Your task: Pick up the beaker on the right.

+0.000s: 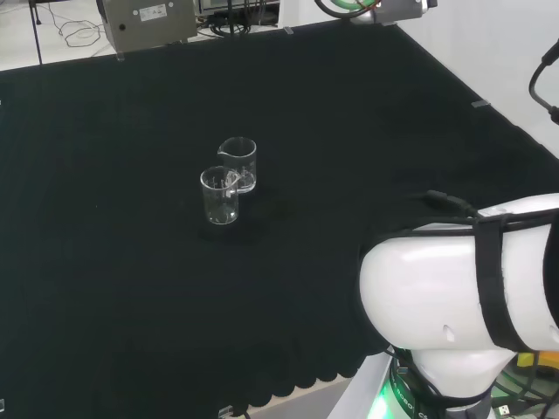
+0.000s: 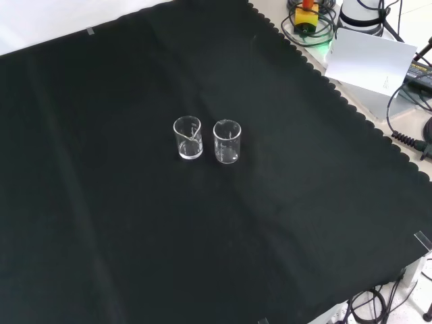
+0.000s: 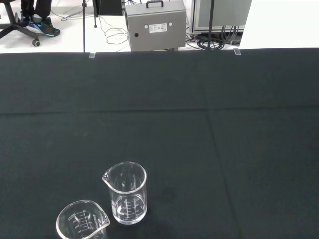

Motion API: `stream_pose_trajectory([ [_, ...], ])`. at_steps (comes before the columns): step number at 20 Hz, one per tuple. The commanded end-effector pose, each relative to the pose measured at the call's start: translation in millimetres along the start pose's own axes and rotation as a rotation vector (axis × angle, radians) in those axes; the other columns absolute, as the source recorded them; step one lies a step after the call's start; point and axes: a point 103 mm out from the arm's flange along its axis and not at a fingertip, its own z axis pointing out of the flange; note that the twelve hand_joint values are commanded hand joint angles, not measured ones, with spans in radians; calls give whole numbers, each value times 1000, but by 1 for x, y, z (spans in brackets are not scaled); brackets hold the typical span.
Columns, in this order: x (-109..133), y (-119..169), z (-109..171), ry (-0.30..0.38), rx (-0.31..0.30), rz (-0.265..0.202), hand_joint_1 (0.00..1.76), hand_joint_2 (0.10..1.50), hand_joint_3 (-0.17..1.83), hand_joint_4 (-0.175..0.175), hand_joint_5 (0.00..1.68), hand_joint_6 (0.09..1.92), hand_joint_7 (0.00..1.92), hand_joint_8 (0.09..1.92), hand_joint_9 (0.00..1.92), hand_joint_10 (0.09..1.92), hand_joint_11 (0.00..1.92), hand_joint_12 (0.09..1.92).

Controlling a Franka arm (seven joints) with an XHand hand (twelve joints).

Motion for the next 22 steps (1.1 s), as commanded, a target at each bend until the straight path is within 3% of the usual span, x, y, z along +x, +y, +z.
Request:
stream_pose_trajectory([
  [1,1,1,4,-2,12,5,40,1283,301,-28,349,142,43,533,127,637,0,1246],
  [13,-12,24,46,23,50,52,242,1180,232,-40,389,90,171,591,261,679,0,1334],
  [19,-23,56,87,51,76,61,266,1163,230,-42,404,87,177,600,270,680,0,1352],
  [22,-29,77,111,107,79,43,318,1131,219,-43,411,87,177,604,279,683,0,1359],
])
